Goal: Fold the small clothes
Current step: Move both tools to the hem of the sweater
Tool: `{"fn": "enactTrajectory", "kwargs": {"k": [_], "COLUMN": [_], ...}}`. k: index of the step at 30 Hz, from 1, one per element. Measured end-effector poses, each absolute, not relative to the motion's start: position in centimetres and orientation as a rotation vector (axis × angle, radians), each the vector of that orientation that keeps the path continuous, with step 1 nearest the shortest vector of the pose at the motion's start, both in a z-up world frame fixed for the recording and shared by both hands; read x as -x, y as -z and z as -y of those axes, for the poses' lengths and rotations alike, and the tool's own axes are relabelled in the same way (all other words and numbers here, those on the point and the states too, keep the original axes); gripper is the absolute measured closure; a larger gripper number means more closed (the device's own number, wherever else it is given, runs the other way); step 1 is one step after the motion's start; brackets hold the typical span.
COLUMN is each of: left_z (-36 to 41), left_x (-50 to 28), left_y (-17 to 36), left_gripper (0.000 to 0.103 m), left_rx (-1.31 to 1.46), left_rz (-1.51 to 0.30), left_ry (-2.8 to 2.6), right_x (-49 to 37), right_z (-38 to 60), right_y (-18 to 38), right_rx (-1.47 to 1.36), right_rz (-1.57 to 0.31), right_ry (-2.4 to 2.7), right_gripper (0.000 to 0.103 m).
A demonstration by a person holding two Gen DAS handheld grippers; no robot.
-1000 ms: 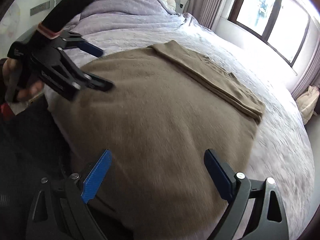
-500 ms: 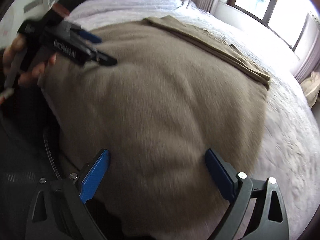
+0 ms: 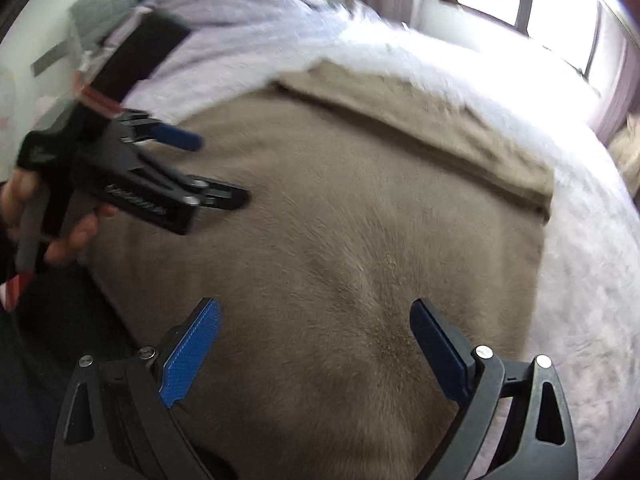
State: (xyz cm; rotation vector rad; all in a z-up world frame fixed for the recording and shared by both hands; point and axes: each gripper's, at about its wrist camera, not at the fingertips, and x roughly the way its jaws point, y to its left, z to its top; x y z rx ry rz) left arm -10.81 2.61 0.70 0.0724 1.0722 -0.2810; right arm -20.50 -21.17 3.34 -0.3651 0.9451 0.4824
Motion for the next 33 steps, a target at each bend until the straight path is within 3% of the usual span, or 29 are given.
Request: {"fn": "enactTrajectory", "kwargs": {"k": [9, 14, 19, 33], "left_z": [-9.1, -12.6, -12.3, -14.1], "left_x": [17.6, 19.5, 20.9, 22.1], "left_y": [-2.0, 0.3, 1.0, 1.8], "left_gripper": [0.0, 0.0, 0.0, 0.0], "left_rx": [-0.118, -0.035, 0.008, 0.101], "left_rz": [-1.006, -1.078, -1.057, -1.048], "left_ry": [0.225, 0.214, 0.312, 0.414], "right_x": [27.6, 30.3, 28.9, 28.8], "right_z": [28.2, 30.8, 29.9, 27.0], "right_y": [-3.4, -3.1, -1.4, 0.7], "right_rx": [0.302, 0.137, 0.013, 0.003], "right_rz": [-0.934, -0.976, -0.972, -0.985], "right_ry": [-0.398, -0.426, -0.492, -0.591], "right_gripper": [0.006, 0.009, 0.022, 0.022]}}
